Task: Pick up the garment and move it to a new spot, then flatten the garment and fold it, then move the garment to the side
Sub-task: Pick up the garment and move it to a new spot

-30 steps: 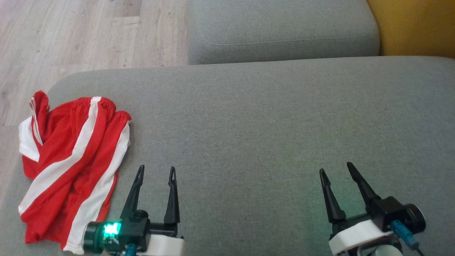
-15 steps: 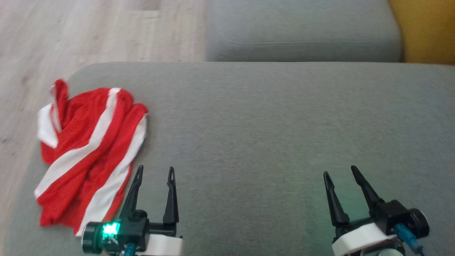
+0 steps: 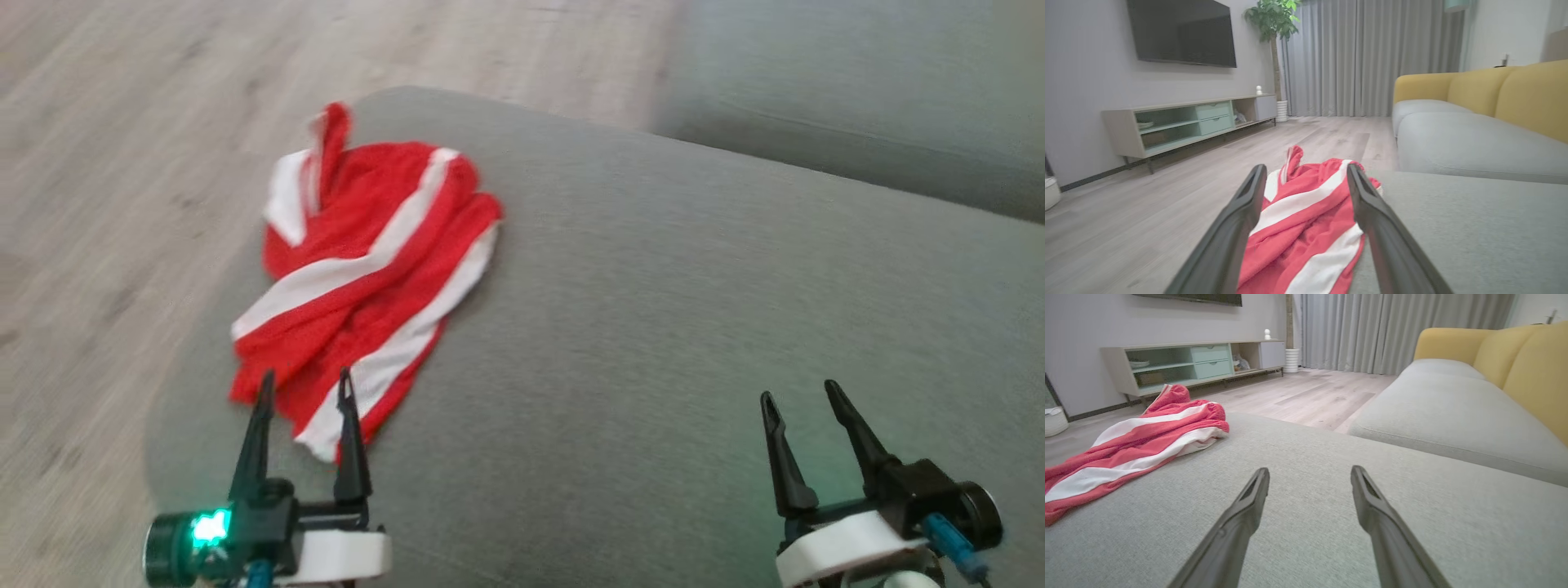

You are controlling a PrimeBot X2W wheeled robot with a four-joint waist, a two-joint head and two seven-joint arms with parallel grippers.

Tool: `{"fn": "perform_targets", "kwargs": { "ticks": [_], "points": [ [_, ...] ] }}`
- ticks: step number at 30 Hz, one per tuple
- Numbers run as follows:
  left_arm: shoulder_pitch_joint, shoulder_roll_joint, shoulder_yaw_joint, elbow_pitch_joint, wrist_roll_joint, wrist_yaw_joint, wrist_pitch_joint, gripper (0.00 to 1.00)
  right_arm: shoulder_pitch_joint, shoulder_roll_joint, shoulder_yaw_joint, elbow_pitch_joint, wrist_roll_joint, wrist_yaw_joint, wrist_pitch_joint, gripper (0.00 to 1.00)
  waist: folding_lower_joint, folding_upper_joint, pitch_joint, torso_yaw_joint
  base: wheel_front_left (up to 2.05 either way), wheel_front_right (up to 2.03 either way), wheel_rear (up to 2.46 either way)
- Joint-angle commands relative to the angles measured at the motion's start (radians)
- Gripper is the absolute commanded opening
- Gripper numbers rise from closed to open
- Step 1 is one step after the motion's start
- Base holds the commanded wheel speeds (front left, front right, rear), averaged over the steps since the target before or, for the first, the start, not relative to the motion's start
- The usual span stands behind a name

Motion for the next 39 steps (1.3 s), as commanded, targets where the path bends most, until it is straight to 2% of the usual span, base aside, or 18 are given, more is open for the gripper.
{"fn": "perform_targets", "kwargs": {
  "ticks": [1, 6, 9, 13, 17, 19, 22, 28, 33, 39],
  "points": [
    [-0.006, -0.002, 0.047, -0.044, 0.01, 0.007, -0.009, 1.0, -0.019, -0.009, 0.015, -0.034, 0.002, -0.001, -0.014, 1.0, 0.0, 0.0, 0.014, 0.075, 0.0, 0.0, 0.0],
    [-0.01, 0.006, 0.091, -0.088, 0.02, 0.007, -0.009, 1.0, -0.023, -0.009, 0.002, -0.039, -0.017, -0.001, -0.014, 1.0, 0.0, 0.0, 0.049, 0.093, 0.0, 0.0, 0.0],
    [-0.053, 0.02, 0.119, -0.124, 0.02, -0.007, -0.009, 1.0, -0.034, -0.009, -0.004, -0.044, -0.042, -0.001, -0.014, 1.0, 0.0, 0.0, 0.098, 0.087, 0.0, 0.0, 0.0],
    [-0.19, 0.074, 0.114, -0.137, 0.049, -0.063, -0.009, 1.0, -0.06, -0.013, -0.026, -0.062, -0.097, -0.001, -0.014, 1.0, 0.0, 0.0, 0.189, 0.077, 0.0, 0.0, 0.0],
    [-0.347, 0.118, 0.087, -0.091, 0.071, -0.117, -0.009, 1.0, -0.081, -0.046, -0.037, -0.079, -0.117, -0.001, -0.014, 1.0, 0.0, 0.0, 0.261, 0.067, 0.0, 0.0, 0.0],
    [-0.465, 0.141, 0.06, -0.011, 0.084, -0.159, -0.009, 1.0, -0.092, -0.072, -0.045, -0.09, -0.124, -0.001, -0.014, 1.0, 0.0, 0.0, 0.307, 0.06, 0.0, 0.0, 0.0],
    [-0.654, 0.139, 0.04, 0.178, 0.062, -0.224, 0.0, 1.0, -0.103, -0.111, -0.053, -0.11, -0.133, -0.001, -0.014, 1.0, 0.0, 0.0, 0.37, 0.046, 0.0, 0.0, 0.0],
    [-0.993, 0.121, 0.049, 0.54, -0.002, -0.3, 0.168, 1.0, -0.122, -0.169, -0.062, -0.147, -0.14, -0.001, -0.014, 1.0, 0.0, 0.0, 0.459, 0.001, 0.0, 0.0, 0.0],
    [-1.138, 0.117, 0.065, 0.778, -0.09, -0.336, 0.324, 1.0, -0.132, -0.195, -0.056, -0.175, -0.14, -0.001, -0.014, 1.0, 0.0, 0.0, 0.506, -0.035, 0.0, 0.0, 0.0],
    [-1.192, 0.12, 0.034, 0.959, -0.159, -0.347, 0.461, 1.0, -0.148, -0.207, -0.055, -0.197, -0.142, -0.001, -0.014, 1.0, 0.0, 0.0, 0.548, -0.055, 0.0, 0.0, 0.0]
  ]
}}
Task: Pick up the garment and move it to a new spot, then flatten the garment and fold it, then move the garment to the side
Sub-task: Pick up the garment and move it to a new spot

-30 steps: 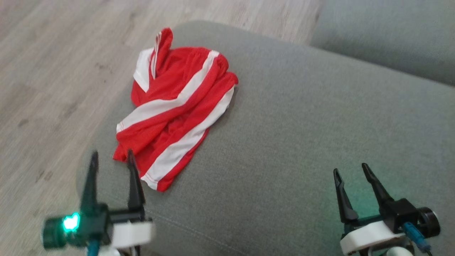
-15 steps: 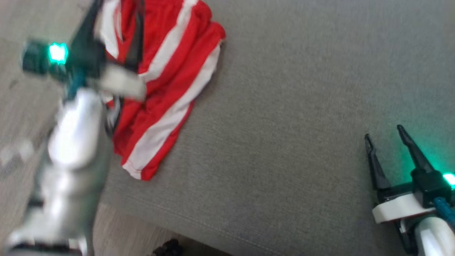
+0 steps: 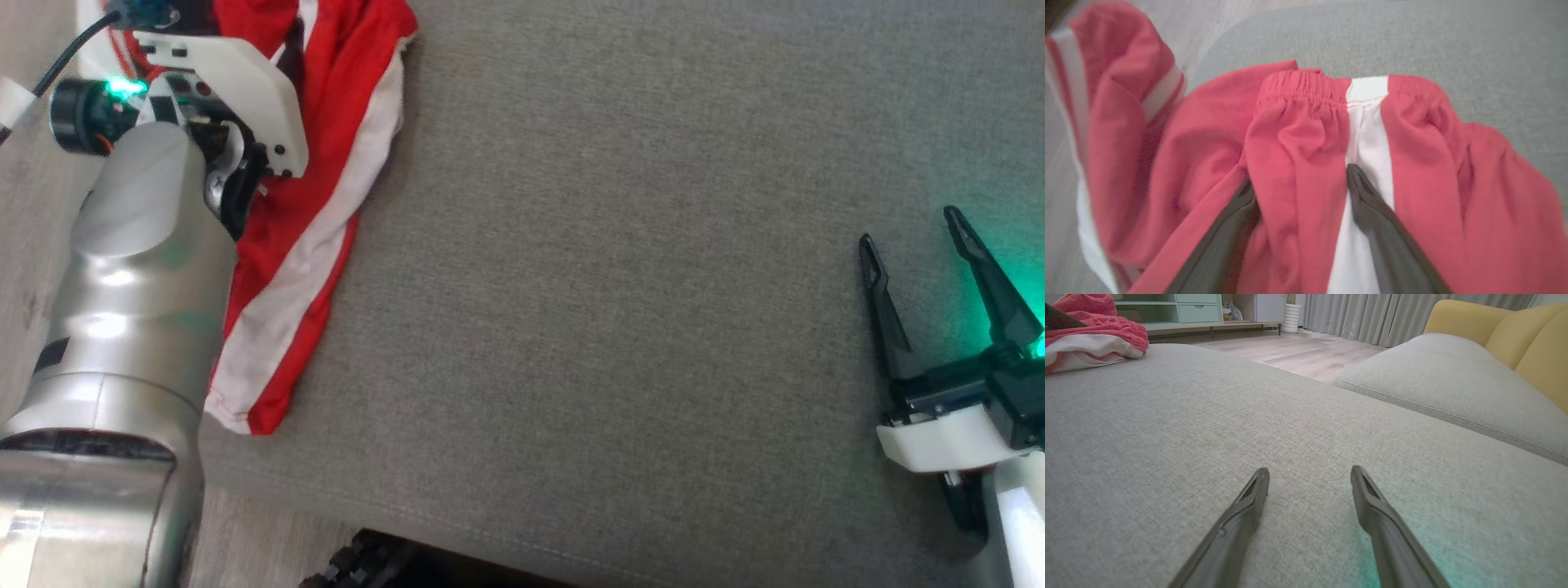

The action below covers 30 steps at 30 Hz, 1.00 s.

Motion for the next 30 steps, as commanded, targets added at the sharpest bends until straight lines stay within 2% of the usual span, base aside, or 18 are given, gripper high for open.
{"fn": "perform_targets", "kwargs": {
  "ticks": [1, 2, 3, 7, 11, 18, 21, 26, 30],
  "points": [
    [-0.036, 0.047, 0.003, -0.015, -0.02, -0.005, 0.01, 1.0, 0.001, -0.017, 0.012, 0.027, -0.009, -0.001, 0.004, 1.0, 0.0, 0.0, 0.016, -0.011, 0.0, 0.0, 0.0],
    [-0.036, 0.044, -0.013, -0.007, -0.036, -0.005, 0.016, 0.57, -0.004, -0.016, 0.013, 0.027, -0.01, -0.001, 0.004, 1.0, 0.0, 0.0, 0.019, -0.013, 0.0, 0.0, 0.0],
    [-0.039, 0.049, -0.049, -0.012, -0.056, -0.005, -0.007, 0.0, -0.011, -0.014, 0.012, 0.03, -0.01, -0.001, 0.004, 1.0, 0.0, 0.0, 0.023, -0.015, 0.0, 0.0, 0.0],
    [-0.07, 0.079, -0.102, -0.047, -0.095, -0.005, -0.093, 0.0, -0.024, 0.001, 0.021, 0.04, -0.008, -0.001, 0.004, 1.0, 0.0, 0.0, -0.001, -0.021, 0.0, 0.0, 0.0],
    [-0.116, 0.101, -0.153, -0.088, -0.124, -0.006, -0.138, 0.0, -0.031, 0.033, 0.037, 0.057, 0.0, -0.001, 0.004, 1.0, 0.0, 0.0, -0.072, -0.043, 0.0, 0.0, 0.0],
    [-0.169, 0.151, -0.298, -0.232, -0.184, -0.006, -0.122, 0.0, -0.025, 0.114, 0.07, 0.091, 0.017, -0.001, 0.004, 1.0, 0.0, 0.0, -0.247, -0.14, 0.0, 0.0, 0.0],
    [-0.182, 0.163, -0.334, -0.288, -0.219, -0.006, -0.105, 0.0, -0.016, 0.133, 0.073, 0.093, 0.022, -0.001, 0.004, 1.0, 0.0, 0.0, -0.287, -0.18, 0.0, 0.0, 0.0],
    [-0.212, 0.195, -0.414, -0.421, -0.293, -0.006, -0.06, 0.0, 0.002, 0.166, 0.083, 0.092, 0.033, -0.001, 0.004, 1.0, 0.0, 0.0, -0.365, -0.322, 0.0, 0.0, 0.0],
    [-0.231, 0.197, -0.463, -0.489, -0.319, -0.006, -0.036, 0.0, 0.007, 0.177, 0.086, 0.079, 0.045, -0.001, 0.004, 1.0, 0.0, 0.0, -0.381, -0.446, 0.0, 0.0, 0.0]
  ]
}}
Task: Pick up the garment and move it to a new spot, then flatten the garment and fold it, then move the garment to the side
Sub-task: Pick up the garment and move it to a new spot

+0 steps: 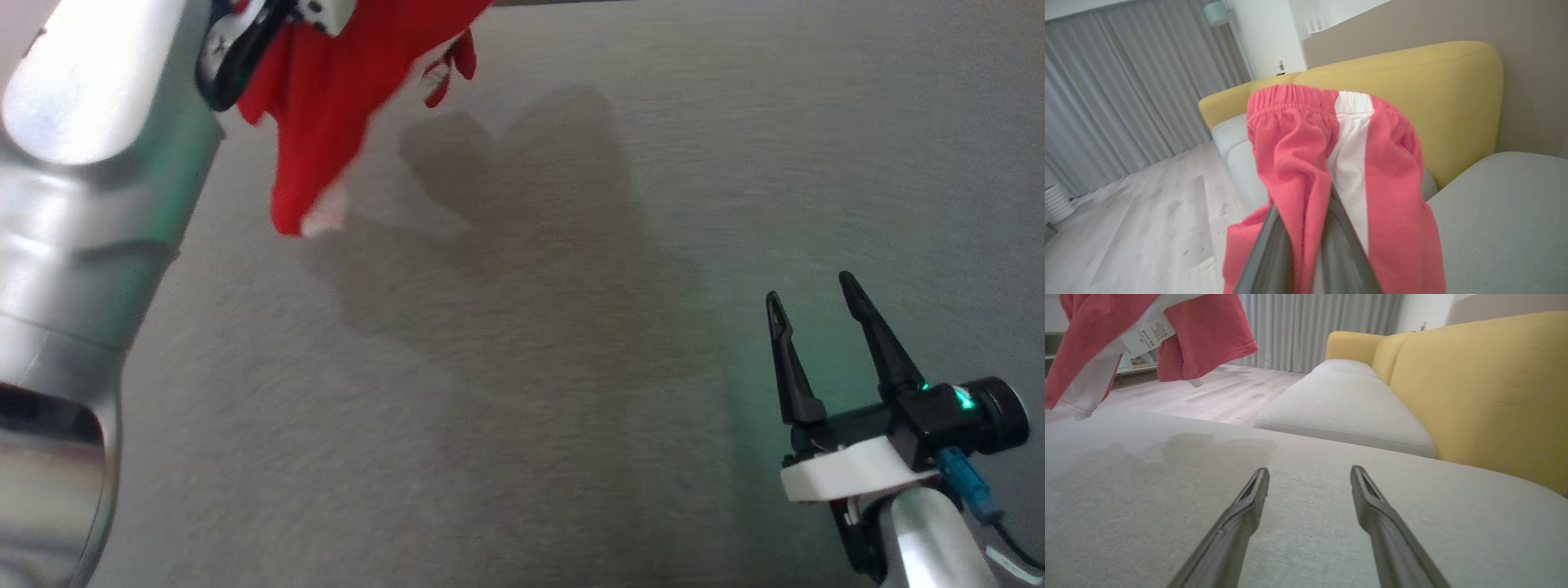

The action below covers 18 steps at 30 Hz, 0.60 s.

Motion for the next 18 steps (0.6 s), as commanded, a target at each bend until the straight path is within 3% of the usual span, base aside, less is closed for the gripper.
{"fn": "perform_targets", "kwargs": {
  "ticks": [1, 7, 13, 14, 15, 16, 18],
  "points": [
    [-0.066, 0.035, 0.013, -0.038, -0.01, 0.002, 0.007, 0.0, -0.016, 0.008, 0.026, -0.04, 0.01, -0.001, 0.001, 1.0, 0.0002, 0.0, -0.059, -0.158, 0.0, 0.0, 0.0],
    [0.021, -0.016, -0.086, -0.049, -0.008, 0.002, -0.041, 0.0, -0.023, 0.01, 0.044, -0.059, 0.082, -0.001, 0.001, 1.0, 0.0002, 0.0, -0.022, -0.293, 0.0, 0.0, 0.0],
    [0.273, -0.1, -0.228, 0.015, 0.038, 0.018, -0.212, 0.0, -0.024, 0.01, 0.06, -0.05, 0.125, -0.001, 0.001, 1.0, 0.0002, 0.0, 0.011, -0.347, 0.0, 0.0, 0.0],
    [0.324, -0.118, -0.244, 0.032, 0.045, 0.033, -0.251, 0.2, -0.022, 0.01, 0.061, -0.048, 0.129, -0.001, 0.001, 1.0, 0.0002, 0.0, 0.011, -0.348, 0.0, 0.0, 0.0],
    [0.371, -0.134, -0.26, 0.045, 0.056, 0.05, -0.295, 0.8, -0.019, 0.01, 0.061, -0.046, 0.132, -0.001, 0.001, 1.0, 0.0002, 0.0, 0.011, -0.347, 0.0, 0.0, 0.0],
    [0.417, -0.149, -0.271, 0.058, 0.062, 0.068, -0.342, 1.0, -0.016, 0.01, 0.058, -0.044, 0.133, -0.001, 0.001, 1.0, 0.0002, 0.0, 0.008, -0.342, 0.0, 0.0, 0.0],
    [0.498, -0.175, -0.281, 0.073, 0.066, 0.105, -0.402, 1.0, -0.003, 0.01, 0.048, -0.041, 0.133, -0.001, 0.001, 1.0, 0.0002, 0.0, -0.005, -0.324, 0.0, 0.0, 0.0]
  ]
}}
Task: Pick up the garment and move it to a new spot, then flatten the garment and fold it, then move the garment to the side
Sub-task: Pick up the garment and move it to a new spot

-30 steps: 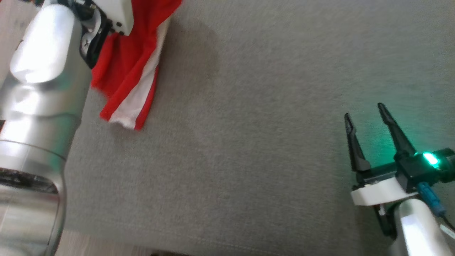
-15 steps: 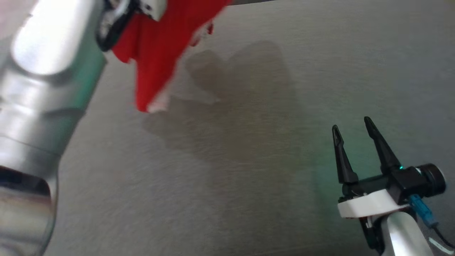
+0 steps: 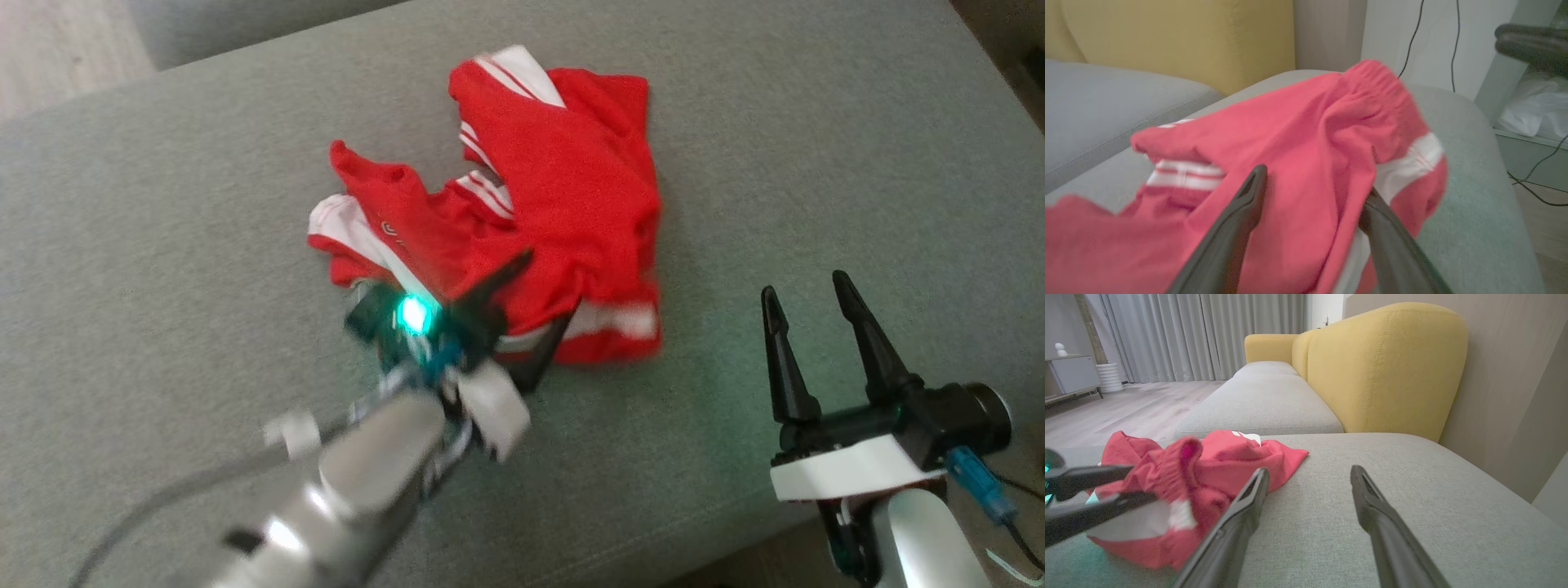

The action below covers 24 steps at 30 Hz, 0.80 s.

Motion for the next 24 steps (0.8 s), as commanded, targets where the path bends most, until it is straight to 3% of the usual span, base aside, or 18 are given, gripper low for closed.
{"fn": "perform_targets", "kwargs": {
  "ticks": [1, 5, 8, 11, 18, 24],
  "points": [
    [-0.021, -0.001, 0.032, -0.029, 0.01, 0.035, -0.029, 1.0, 0.002, -0.003, 0.014, -0.027, 0.0, -0.001, 0.001, 1.0, -0.0002, 0.0, -0.022, 0.028, 0.0, 0.0, 0.0],
    [0.118, -0.019, 0.054, -0.106, 0.041, 0.125, -0.044, 1.0, 0.031, -0.003, -0.003, -0.018, -0.021, -0.001, 0.001, 1.0, -0.0002, 0.0, -0.064, 0.084, 0.0, 0.0, 0.0],
    [0.207, 0.02, 0.078, -0.19, 0.088, 0.167, -0.044, 1.0, 0.05, -0.003, -0.019, -0.014, -0.032, -0.001, 0.001, 1.0, -0.0002, 0.0, -0.095, 0.129, 0.0, 0.0, 0.0],
    [0.242, 0.077, 0.114, -0.256, 0.111, 0.179, -0.044, 1.0, 0.064, -0.003, -0.03, -0.01, -0.04, -0.001, 0.001, 1.0, -0.0002, 0.0, -0.115, 0.167, 0.0, 0.0, 0.0],
    [0.096, 0.173, 0.182, -0.327, 0.093, 0.107, 0.003, 1.0, 0.056, -0.003, -0.027, -0.011, -0.047, -0.001, 0.001, 1.0, -0.0002, 0.0, -0.095, 0.197, 0.0, 0.0, 0.0],
    [-0.184, 0.154, 0.23, -0.321, -0.024, -0.042, 0.24, 1.0, 0.013, -0.003, -0.002, -0.016, -0.046, -0.001, 0.001, 1.0, -0.0002, 0.0, -0.002, 0.15, 0.0, 0.0, 0.0]
  ]
}}
